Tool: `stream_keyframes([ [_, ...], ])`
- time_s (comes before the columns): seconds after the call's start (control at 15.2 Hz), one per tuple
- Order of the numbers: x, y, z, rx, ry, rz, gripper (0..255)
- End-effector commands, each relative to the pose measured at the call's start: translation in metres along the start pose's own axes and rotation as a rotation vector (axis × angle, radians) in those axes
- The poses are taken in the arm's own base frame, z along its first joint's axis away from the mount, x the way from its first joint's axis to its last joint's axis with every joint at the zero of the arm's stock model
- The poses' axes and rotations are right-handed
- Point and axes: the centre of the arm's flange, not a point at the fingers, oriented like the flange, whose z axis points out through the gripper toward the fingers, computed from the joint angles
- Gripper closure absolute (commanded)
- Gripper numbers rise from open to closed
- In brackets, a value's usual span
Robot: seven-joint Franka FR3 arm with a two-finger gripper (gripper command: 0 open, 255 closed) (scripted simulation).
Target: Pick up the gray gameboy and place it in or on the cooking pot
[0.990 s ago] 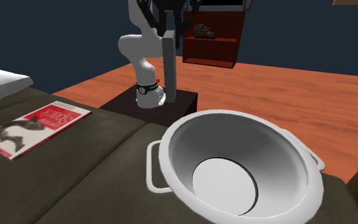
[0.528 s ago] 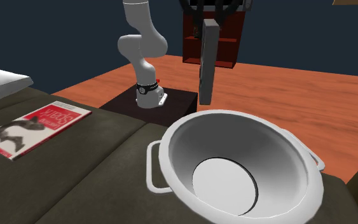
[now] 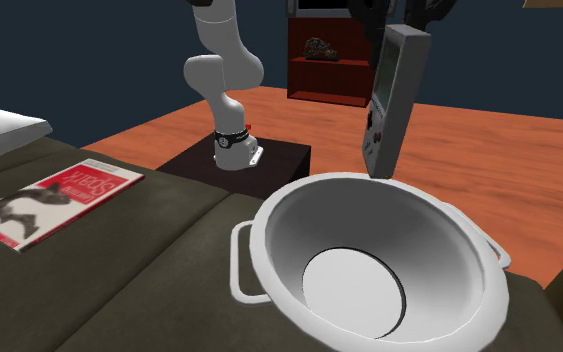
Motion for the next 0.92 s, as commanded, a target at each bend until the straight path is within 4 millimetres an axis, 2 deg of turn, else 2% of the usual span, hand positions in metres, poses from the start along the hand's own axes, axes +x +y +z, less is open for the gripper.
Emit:
stream_keyframes([
  [0.0, 0.001, -0.002, 0.010, 0.000, 0.001, 0.002, 255],
  [0.86, 0.003, -0.001, 0.079, 0.000, 0.001, 0.002, 255],
])
